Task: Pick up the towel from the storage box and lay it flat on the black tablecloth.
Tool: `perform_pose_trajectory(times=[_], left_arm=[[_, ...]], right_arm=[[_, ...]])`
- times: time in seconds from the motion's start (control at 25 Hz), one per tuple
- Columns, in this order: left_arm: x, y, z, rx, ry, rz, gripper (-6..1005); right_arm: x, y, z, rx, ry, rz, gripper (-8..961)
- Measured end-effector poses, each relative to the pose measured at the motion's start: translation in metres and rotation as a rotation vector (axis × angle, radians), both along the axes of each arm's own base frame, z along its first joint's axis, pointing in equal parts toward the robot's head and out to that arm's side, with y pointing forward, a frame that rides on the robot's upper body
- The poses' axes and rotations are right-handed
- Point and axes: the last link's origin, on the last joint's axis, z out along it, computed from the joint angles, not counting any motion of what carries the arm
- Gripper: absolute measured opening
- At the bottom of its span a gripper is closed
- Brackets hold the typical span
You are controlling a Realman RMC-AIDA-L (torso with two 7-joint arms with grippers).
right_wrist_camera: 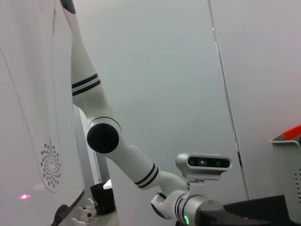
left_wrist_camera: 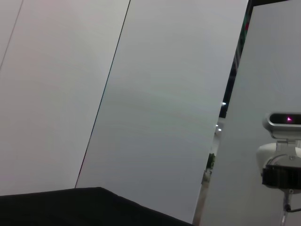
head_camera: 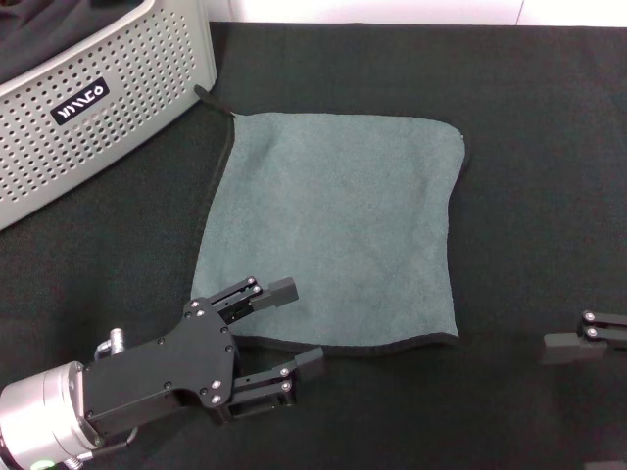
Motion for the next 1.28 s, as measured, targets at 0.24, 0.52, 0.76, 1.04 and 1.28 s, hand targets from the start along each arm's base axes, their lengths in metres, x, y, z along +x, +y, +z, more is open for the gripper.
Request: perform_pose_trajectory(times=[0.24, 0.52, 0.76, 1.04, 1.28], left_arm=[[0.001, 0.002, 0.001, -0.016, 0.002, -0.005, 826], [0.001, 0.005, 0.005, -0.003, 0.003, -0.010, 825], [0.004, 0.018, 0.035, 0.027, -0.013, -0.026, 826], [0.007, 0.024, 0.050, 0.056, -0.043, -0.033, 826], [0.006, 0.023, 0.049, 0.052, -0.046, -0.025, 825]], right_arm=[[-0.001, 0.002, -0.003, -0.006, -0.006, -0.001, 860], [-0.005, 0.006, -0.006, 0.007, 0.005, -0.003, 860], [-0.020, 0.019, -0.018, 0.021, 0.019, 0.019, 860], [-0.032, 0.025, -0.026, -0.001, 0.016, 0.057, 860], [-0.034, 0.027, -0.026, 0.002, 0.016, 0.062, 860]])
